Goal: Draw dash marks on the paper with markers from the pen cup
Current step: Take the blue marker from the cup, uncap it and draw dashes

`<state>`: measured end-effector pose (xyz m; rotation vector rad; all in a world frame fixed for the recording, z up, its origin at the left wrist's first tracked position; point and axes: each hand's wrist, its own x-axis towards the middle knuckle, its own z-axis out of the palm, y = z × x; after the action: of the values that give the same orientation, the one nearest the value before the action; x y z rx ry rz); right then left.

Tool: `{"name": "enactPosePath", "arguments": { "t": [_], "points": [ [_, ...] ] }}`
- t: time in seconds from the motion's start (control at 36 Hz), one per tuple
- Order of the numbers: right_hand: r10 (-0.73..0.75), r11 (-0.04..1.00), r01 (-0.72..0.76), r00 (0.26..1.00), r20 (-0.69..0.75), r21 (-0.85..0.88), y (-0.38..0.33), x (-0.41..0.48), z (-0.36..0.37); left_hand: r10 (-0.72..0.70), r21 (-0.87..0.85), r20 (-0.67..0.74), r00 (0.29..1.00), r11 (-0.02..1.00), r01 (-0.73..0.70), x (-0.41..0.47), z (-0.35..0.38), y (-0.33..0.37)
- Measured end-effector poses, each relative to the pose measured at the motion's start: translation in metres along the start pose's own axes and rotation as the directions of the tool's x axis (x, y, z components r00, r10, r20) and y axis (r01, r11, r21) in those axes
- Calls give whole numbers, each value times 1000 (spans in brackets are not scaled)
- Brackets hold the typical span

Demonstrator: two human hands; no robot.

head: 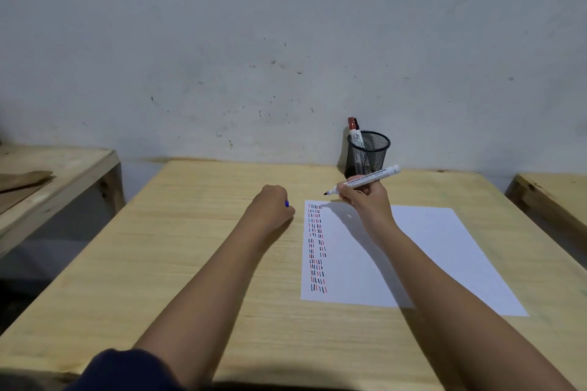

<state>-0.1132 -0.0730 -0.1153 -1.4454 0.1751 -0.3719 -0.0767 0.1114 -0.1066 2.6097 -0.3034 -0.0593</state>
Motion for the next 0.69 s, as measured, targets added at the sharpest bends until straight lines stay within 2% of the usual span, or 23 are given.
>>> {"name": "enactPosePath", "arguments": {
  "t": [0.17,0.25,0.33,0.39,0.47,0.61,0.69],
  "points": [
    [6,1000,-6,1000,13,-9,0,3,1,24,0,-19,1000,1000,-24,1,6,-4],
    [11,1000,-11,1000,14,13,-1,4,2,86,-1,-193,977,996,-88,-7,7,-3],
    [15,999,-16,1000,-21,-39,0,5,4,204,-35,-368,907,972,-233,-23,9,3],
    [17,996,-21,999,-46,-87,2,3,7,299,-58,-323,898,941,-335,-34,14,7],
    [3,990,-14,997,-74,-137,1,-4,13,406,-46,-132,904,909,-415,-43,26,8],
    [74,996,-77,994,-82,-39,1,-14,26,370,-33,56,927,929,-368,-51,41,2],
    [75,996,-79,994,-76,-48,2,-14,30,343,15,71,937,939,-344,-52,44,1]
  ]
}}
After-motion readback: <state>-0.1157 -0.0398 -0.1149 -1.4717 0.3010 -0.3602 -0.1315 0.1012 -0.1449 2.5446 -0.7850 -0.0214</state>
